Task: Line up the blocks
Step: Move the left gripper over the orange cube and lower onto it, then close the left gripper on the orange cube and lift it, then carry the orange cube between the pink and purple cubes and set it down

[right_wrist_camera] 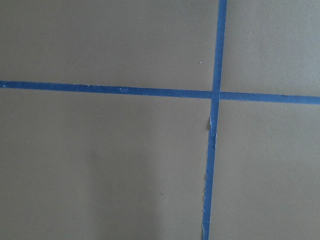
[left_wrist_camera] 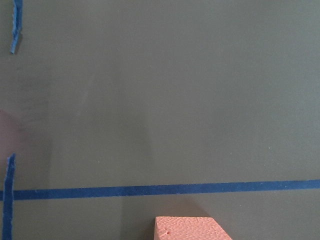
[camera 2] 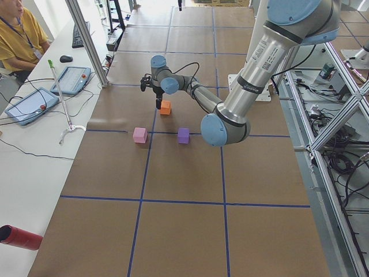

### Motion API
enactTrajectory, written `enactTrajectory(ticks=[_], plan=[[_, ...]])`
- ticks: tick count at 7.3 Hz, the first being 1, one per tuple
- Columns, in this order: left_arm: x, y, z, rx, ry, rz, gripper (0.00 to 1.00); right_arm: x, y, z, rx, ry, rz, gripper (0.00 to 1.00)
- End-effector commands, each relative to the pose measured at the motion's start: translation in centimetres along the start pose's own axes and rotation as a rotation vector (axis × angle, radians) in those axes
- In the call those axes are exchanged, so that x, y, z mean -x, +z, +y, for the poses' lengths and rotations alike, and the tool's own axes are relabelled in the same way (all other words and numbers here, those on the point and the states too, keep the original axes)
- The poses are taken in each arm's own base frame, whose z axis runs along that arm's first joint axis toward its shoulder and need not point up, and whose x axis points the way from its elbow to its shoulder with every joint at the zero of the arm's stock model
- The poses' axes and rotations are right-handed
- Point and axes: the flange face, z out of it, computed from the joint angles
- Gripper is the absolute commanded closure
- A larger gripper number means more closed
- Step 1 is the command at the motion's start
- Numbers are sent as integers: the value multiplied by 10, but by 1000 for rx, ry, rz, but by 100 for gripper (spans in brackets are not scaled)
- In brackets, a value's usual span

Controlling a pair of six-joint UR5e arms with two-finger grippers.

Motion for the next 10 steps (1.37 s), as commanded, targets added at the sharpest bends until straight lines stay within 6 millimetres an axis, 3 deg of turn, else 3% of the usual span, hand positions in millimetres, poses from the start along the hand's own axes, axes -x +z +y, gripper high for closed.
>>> enactTrajectory(ticks=[1,3,4,5,6,7,8,9,10], plan=[[-9,22,17,30,-10,-15,0,0,0,0,0,-1,0,0],[-4,40,17,17,-2,-17,2,0,0,0,0,-1,0,0],[-4,40,16,13,-2,-11,29,0,0,0,0,-1,0,0],[-7,37,16,15,2,-4,64,0,0,0,1,1,0,0],[2,29,9,9,-6,-5,69,0,0,0,1,1,0,0],[33,4,-8,-1,-27,10,69,0,0,0,1,1,0,0],[81,-5,2,23,-22,11,69,0,0,0,1,1,0,0],[135,-16,-2,8,-19,-17,63,0,0,0,1,1,0,0],[175,-8,1,21,-1,-55,61,0,0,0,0,-1,0,0]])
